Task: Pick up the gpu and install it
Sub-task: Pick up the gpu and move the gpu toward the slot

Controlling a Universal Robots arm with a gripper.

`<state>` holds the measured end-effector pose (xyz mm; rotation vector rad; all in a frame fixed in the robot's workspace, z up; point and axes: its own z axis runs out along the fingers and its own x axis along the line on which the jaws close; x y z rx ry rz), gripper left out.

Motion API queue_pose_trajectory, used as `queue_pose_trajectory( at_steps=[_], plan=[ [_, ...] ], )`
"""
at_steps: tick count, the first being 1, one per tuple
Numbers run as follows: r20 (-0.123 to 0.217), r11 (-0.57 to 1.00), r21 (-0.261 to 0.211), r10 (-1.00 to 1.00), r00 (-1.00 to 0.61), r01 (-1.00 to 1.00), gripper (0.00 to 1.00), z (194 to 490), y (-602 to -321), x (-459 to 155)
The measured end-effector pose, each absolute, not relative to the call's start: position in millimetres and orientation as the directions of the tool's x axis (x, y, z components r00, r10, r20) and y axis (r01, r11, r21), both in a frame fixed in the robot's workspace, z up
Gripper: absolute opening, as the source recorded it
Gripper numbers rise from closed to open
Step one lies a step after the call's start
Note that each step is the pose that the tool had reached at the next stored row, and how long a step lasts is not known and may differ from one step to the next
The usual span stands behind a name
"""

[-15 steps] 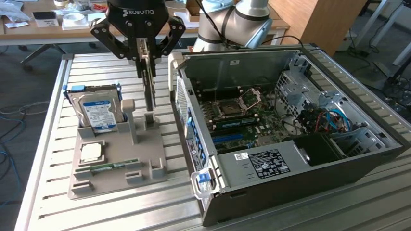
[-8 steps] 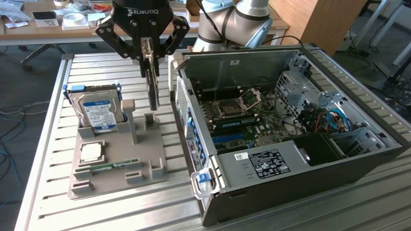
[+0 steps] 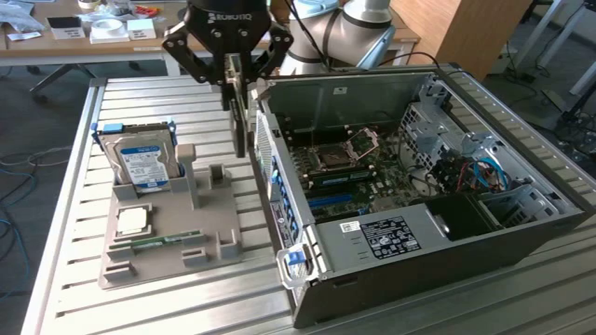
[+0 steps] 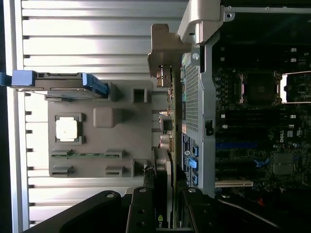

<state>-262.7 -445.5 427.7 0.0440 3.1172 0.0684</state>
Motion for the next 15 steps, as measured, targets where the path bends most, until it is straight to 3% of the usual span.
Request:
queue_pose_trajectory(
  at_steps=[15],
  plan=[
    [-0.022,0.998,0.056,0.029,-0.999,0.028,0.27,427.7,-445.5,-213.3]
  ],
)
